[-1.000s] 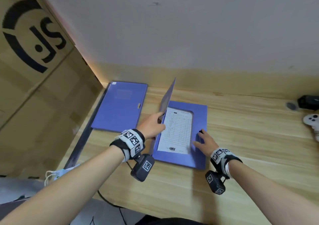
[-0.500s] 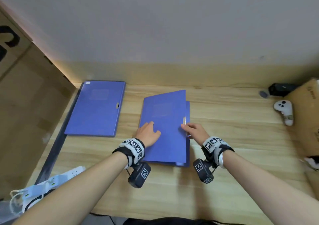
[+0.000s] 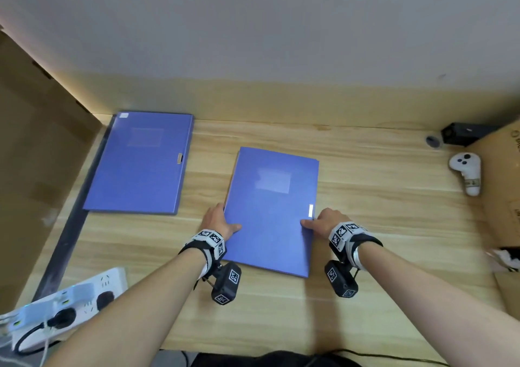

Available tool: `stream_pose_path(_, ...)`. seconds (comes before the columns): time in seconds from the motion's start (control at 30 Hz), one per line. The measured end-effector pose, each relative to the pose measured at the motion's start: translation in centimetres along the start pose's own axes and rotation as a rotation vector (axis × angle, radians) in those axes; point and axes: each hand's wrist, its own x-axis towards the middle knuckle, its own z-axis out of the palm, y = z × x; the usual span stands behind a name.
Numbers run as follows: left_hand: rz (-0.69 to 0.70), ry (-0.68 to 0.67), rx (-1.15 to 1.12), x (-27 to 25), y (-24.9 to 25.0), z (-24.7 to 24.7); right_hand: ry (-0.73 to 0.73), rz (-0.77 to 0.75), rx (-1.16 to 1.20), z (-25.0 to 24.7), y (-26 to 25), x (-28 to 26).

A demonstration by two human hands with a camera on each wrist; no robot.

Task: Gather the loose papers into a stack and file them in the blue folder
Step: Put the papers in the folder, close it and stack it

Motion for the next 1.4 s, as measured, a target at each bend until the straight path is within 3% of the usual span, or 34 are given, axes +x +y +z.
stream_pose_path(0.23, 0.049, -0.023, 0.014, 0.2, -0.2, 0.0, 0.181, -0.126, 0.120, 1.1, 0.3, 0.1)
stream_pose_path(0.6, -0.017, 0.052, -0.094, 0.7, 0.1, 1.7, 0.351, -0.083, 0.259, 2.8, -0.5, 0.6)
stream_pose_path(0.83, -0.010, 0.047, -0.238, 1.5, -0.3, -1.7, 0.379, -0.088, 0.381, 4.0, -2.5, -0.3)
stream_pose_path(1.03, 0.012, 0.077, -0.301, 1.9, -2.7, -8.2, 0.422, -0.161, 0.395, 3.9, -9.2, -1.2)
stream_pose_path(1.4, -0.029, 0.235, -0.538, 6.0, -10.7, -21.5, 0.415, -0.334, 0.332, 4.6, -26.8, -0.3)
